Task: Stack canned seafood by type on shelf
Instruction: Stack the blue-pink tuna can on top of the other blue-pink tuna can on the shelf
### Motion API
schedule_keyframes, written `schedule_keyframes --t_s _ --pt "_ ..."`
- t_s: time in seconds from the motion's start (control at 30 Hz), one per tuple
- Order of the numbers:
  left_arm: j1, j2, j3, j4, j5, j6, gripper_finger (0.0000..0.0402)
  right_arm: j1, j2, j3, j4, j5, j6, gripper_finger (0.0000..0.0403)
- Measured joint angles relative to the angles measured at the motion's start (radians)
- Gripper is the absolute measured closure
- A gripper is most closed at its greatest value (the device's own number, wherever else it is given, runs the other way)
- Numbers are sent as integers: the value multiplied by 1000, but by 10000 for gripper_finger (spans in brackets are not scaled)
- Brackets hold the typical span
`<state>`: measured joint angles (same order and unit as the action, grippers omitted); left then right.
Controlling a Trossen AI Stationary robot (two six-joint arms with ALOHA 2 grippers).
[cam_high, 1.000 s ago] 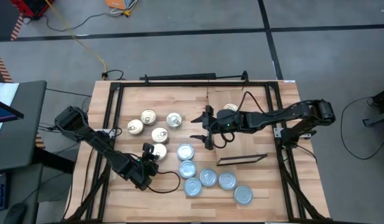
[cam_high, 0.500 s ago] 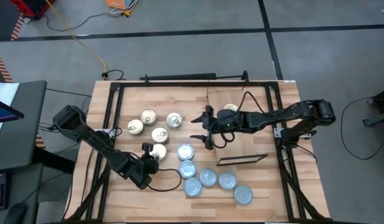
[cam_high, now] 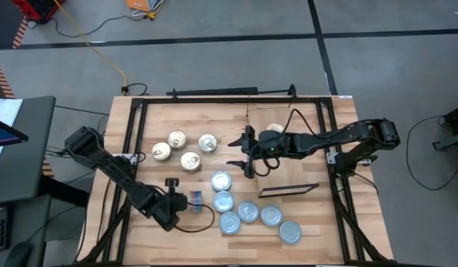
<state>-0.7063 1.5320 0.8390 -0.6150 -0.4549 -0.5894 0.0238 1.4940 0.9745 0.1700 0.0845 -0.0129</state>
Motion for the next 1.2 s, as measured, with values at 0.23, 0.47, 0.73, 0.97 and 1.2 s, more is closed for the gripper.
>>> schedule_keyframes --t_s 0.23,0.47,0.73,0.97,1.2 --pt "-24 -2 157 -64 52 -96 364 -14 -3 0 -151 -1 75 74" --pt "-55 -1 260 -66 61 -262 247 -18 -3 0 -221 -2 131 74" --pt "-27 0 262 -62 -31 -562 108 1 -3 0 -220 37 128 74" --pt "27 37 263 -126 -107 -678 77 9 -3 0 -207 80 90 74" --pt "87 95 263 -119 -118 -653 77 16 -3 0 -161 83 66 74"
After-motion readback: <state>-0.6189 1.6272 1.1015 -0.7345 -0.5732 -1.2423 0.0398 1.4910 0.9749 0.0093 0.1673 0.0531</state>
